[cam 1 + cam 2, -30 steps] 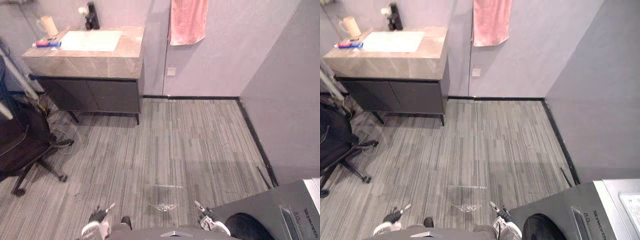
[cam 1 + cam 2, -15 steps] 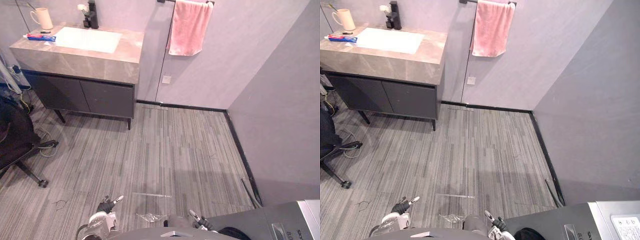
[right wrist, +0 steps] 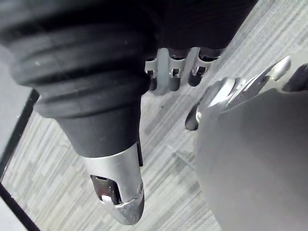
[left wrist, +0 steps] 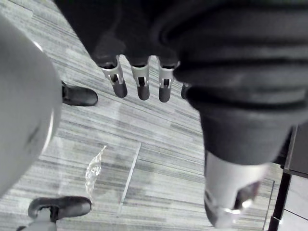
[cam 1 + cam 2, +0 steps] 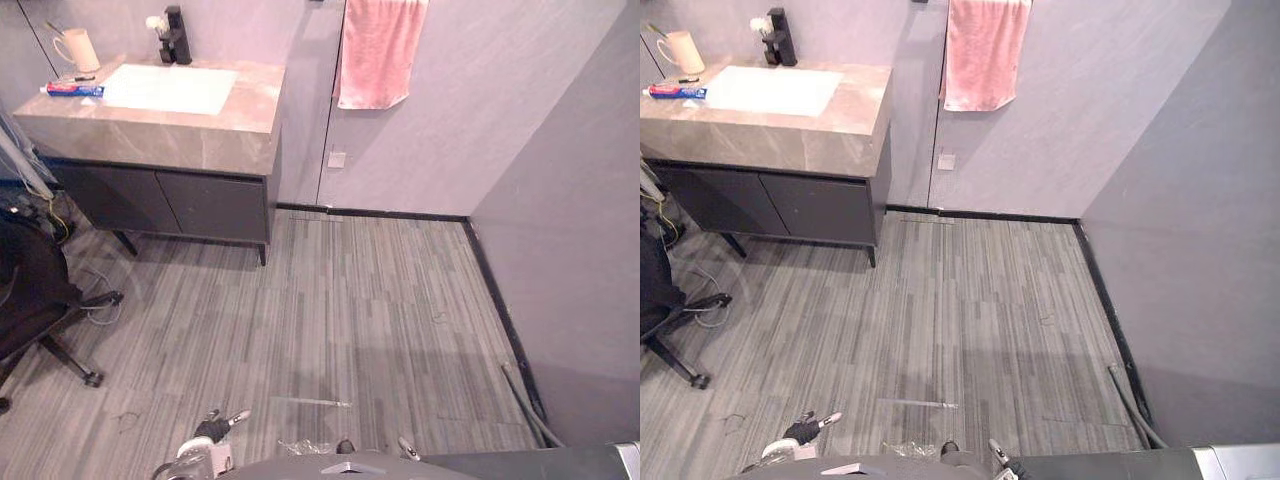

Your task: Pick up the laundry basket with both hands and put the clothes into the washing machine.

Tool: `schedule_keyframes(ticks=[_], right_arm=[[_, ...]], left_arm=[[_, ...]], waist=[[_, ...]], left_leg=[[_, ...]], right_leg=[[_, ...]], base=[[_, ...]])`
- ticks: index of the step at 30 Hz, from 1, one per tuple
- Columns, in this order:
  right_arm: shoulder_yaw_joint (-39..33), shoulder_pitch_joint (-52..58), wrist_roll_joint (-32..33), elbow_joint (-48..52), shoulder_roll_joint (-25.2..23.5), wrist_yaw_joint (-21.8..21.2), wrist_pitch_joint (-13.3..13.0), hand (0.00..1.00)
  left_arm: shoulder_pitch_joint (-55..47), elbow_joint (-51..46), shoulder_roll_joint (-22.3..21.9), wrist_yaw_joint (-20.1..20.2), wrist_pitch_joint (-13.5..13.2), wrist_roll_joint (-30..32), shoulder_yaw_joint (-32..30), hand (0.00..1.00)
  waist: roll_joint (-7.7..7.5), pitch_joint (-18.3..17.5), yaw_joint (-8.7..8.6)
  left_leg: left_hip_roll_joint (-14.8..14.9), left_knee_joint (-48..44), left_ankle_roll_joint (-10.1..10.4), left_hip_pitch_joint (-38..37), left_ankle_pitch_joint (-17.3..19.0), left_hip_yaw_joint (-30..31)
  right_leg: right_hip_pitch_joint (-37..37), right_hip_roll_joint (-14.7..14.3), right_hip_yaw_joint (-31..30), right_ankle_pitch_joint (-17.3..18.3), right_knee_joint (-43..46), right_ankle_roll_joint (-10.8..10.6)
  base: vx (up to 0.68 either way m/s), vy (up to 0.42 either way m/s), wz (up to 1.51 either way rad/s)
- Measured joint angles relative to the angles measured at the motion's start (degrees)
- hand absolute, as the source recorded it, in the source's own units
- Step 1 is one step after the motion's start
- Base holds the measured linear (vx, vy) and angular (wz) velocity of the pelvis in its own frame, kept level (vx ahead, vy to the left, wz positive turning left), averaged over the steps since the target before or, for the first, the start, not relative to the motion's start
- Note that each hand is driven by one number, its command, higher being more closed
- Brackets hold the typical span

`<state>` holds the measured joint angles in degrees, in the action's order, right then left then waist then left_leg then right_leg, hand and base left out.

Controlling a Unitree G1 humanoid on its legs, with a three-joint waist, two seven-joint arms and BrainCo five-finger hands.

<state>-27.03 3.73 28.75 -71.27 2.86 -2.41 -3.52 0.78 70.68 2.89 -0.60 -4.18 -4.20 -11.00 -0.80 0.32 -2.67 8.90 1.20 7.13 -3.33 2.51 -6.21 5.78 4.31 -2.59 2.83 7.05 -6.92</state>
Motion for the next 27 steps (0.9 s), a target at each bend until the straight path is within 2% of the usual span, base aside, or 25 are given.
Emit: schedule_keyframes(ticks=[3, 5, 7, 8, 9, 10, 11, 12, 13, 14, 15, 17, 19, 20, 23, 24, 25, 27], right_arm=[[-0.1, 0.2, 0.1, -0.1, 0.0, 0.0, 0.0, 0.00], [-0.2, 0.3, 0.1, -0.1, 0.3, 0.0, 0.0, 0.00], [-0.2, 0.4, 0.1, -0.1, 0.9, 0.0, 0.0, 0.00], [-0.2, 0.9, 0.2, 0.0, 1.3, 0.0, 0.0, 0.00], [0.6, 1.3, 0.1, 0.3, 1.1, 0.0, -0.1, 0.00], [1.3, 1.7, 0.1, 0.2, 1.1, 0.0, 0.0, 0.00], [0.9, 2.2, 0.0, 0.0, 1.1, 0.0, 0.0, 0.00], [0.8, 2.3, -0.2, -0.2, 1.2, 0.1, 0.0, 0.00], [1.1, 2.2, -0.8, 0.1, 1.3, 0.1, 0.0, 0.00], [1.1, 2.0, -1.9, 0.5, 1.9, 0.1, -0.1, 0.00], [1.2, 1.9, -2.2, 0.5, 2.2, 0.2, 0.0, 0.00], [1.5, 1.7, -2.2, 0.2, 2.3, 0.3, -0.1, 0.00], [2.3, 1.7, -2.2, 0.1, 2.5, 0.3, -0.2, 0.00], [3.8, 1.7, -2.2, 0.2, 3.0, 0.3, -0.3, 0.00], [6.7, 1.3, -2.3, 0.0, 3.5, 0.2, -0.2, 0.00], [6.9, 1.0, -2.3, 0.0, 4.2, 0.0, -0.3, 0.00], [7.1, 0.9, -2.3, -0.1, 4.9, 0.1, -0.3, 0.00], [8.5, 0.9, -3.8, -0.2, 4.7, 0.0, -0.2, 0.00]], left_arm=[[-1.1, 0.3, 1.2, 0.0, 0.0, 0.0, 1.1, 0.00], [-1.2, 0.3, 1.2, 0.0, 0.0, 0.0, 1.0, 0.00], [-1.3, 0.2, 1.0, 0.0, 0.1, 0.0, 0.9, 0.00], [-1.9, -0.3, 0.6, 0.0, 0.1, 0.0, -0.3, 0.00], [-3.5, -1.7, 0.3, 0.0, 0.1, 0.0, -2.2, 0.00], [-3.9, -2.9, 0.3, 0.0, 0.1, 0.0, -3.1, 0.00], [-4.1, -5.1, -0.8, 0.0, -0.1, -0.2, -5.0, 0.00], [-4.2, -5.3, -0.9, 0.0, -0.3, -0.2, -5.7, 0.00], [-4.4, -5.5, -1.8, 0.0, -0.4, -0.2, -7.2, 0.00], [-4.4, -5.5, -2.7, -0.1, -0.5, -0.2, -8.7, 0.00], [-4.4, -5.5, -3.2, -0.1, -0.6, -0.2, -9.4, 0.00], [-4.7, -6.0, -3.6, -0.2, -1.0, -0.3, -10.7, 0.00], [-4.8, -6.0, -3.7, -0.2, -1.0, -0.3, -11.5, 0.00], [-5.0, -5.8, -3.7, -0.3, -1.0, -0.3, -11.6, 0.00], [-4.9, -4.7, -3.3, -0.3, -1.0, -0.2, -12.6, 0.00], [-4.9, -4.6, -3.7, -0.3, -0.8, -0.2, -12.4, 0.00], [-4.8, -4.3, -3.9, -0.2, -0.8, -0.4, -12.2, 0.00], [-4.4, -4.3, -3.1, -0.5, -0.7, -0.7, -10.2, 0.00]], waist=[[0.19, 0.1, -0.84], [0.83, 0.5, -1.22], [1.81, 1.2, -1.22], [3.01, 1.8, -1.52], [2.50, 1.6, -1.44], [1.93, 1.4, -1.25], [1.23, 1.5, -0.58], [0.79, 1.7, -0.12], [1.23, 1.7, 0.49], [2.35, 2.0, 0.80], [2.83, 2.2, 0.85], [2.98, 2.3, 1.26], [3.03, 2.3, 1.29], [3.50, 2.4, 1.55], [2.94, 2.3, 1.56], [4.97, 2.5, 1.25], [5.43, 2.8, 0.95], [4.47, 2.7, 0.95]], left_leg=[[-0.7, -0.2, -0.1, 0.1, 0.1, 0.0], [-0.3, -1.0, 0.0, -0.1, 0.6, -0.6], [1.1, -5.1, 1.0, 0.5, 3.2, -1.8], [3.0, -9.3, 2.3, 0.2, 5.4, -2.5], [3.1, -16.9, 3.0, 1.8, 6.2, -2.7], [3.1, -22.0, 2.4, 4.1, 5.5, -2.9], [3.0, -29.9, 0.3, 8.1, 2.1, -2.9], [2.9, -32.5, -0.5, 9.5, 0.2, -2.8], [3.0, -36.9, -2.1, 11.8, -3.5, -1.9], [2.8, -40.5, -4.2, 13.9, -3.5, -0.8], [2.4, -41.5, -4.6, 14.6, -2.2, -0.4], [0.3, -40.3, -5.1, 16.1, 1.4, 0.1], [-0.8, -36.4, -5.6, 15.9, 1.0, 0.1], [-1.7, -31.3, -5.6, 14.3, -2.4, 0.2], [-2.9, -23.3, -4.0, 9.8, 1.2, 0.3], [-2.2, -18.9, -3.9, 8.2, 5.4, -0.1], [-1.9, -17.6, -2.1, 8.1, 7.0, -0.3], [-4.3, -13.3, -2.6, 6.6, 5.3, -2.9]], right_leg=[[0.0, 0.7, -0.2, -0.2, 0.1, -0.1], [0.1, 0.4, -0.5, 0.4, 1.3, 0.3], [0.5, -0.8, -1.8, 2.7, 4.7, 1.7], [0.5, -2.6, -3.0, 5.1, 8.5, 3.6], [1.6, -2.7, -4.4, 7.2, 11.3, 2.6], [2.1, -2.6, -5.1, 7.9, 12.7, 2.6], [2.9, -2.5, -7.3, 8.2, 14.3, 2.8], [3.1, -2.5, -8.3, 8.2, 14.7, 2.9], [3.4, -2.8, -10.0, 7.9, 15.0, 3.5], [3.6, -2.9, -11.4, 7.5, 14.9, 4.1], [3.6, -3.0, -12.1, 7.4, 14.9, 4.3], [3.2, -3.0, -13.4, 7.2, 14.4, 4.7], [3.2, -3.3, -13.6, 7.2, 14.4, 4.8], [3.5, -4.3, -14.4, 7.3, 14.6, 4.4], [4.3, -4.3, -16.2, 7.6, 14.6, 3.5], [4.8, -4.8, -15.8, 7.7, 15.4, 2.5], [5.6, -5.3, -15.4, 7.8, 16.4, 1.9], [6.5, -2.8, -16.1, 8.0, 17.0, 1.7]], base=[[-0.05, 0.038, 0.02], [-0.07, -0.007, -0.10], [-0.08, -0.074, -0.29], [-0.08, -0.100, -0.42], [-0.05, -0.103, -0.42], [-0.05, -0.144, -0.51], [-0.05, -0.177, -0.50], [-0.04, -0.206, -0.69], [-0.02, -0.126, -0.70], [-0.01, -0.086, -0.66], [0.00, -0.028, -0.53], [-0.01, -0.010, -0.35], [0.00, 0.054, -0.31], [0.03, 0.127, -0.40], [0.03, 0.127, -0.24], [0.01, 0.166, -0.02], [-0.02, 0.171, 0.03], [-0.01, 0.097, -0.05]])
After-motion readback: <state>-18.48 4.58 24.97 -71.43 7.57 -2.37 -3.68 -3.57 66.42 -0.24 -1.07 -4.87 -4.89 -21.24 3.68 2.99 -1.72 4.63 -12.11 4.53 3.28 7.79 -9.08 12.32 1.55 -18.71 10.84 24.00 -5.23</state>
